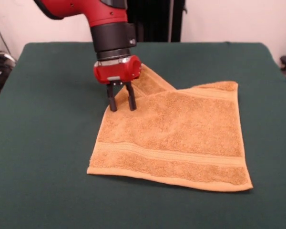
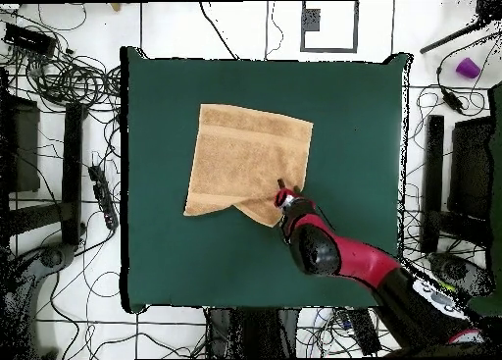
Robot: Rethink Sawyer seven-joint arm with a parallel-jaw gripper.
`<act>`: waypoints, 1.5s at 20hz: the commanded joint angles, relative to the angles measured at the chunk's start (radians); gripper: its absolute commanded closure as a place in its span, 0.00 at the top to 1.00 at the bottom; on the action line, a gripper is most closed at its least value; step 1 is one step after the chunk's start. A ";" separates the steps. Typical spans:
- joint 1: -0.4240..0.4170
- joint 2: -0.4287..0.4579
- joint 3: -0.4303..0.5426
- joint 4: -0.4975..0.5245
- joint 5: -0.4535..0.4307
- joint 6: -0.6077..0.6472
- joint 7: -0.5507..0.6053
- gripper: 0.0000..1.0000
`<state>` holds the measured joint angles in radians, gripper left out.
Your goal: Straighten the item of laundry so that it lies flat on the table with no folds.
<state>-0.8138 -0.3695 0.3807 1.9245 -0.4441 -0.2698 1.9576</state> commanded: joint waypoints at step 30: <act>-0.018 0.113 0.107 -0.331 -0.215 0.122 0.094 1.00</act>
<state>-0.9558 -0.2696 0.4086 1.9341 -0.8443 -0.4675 1.9576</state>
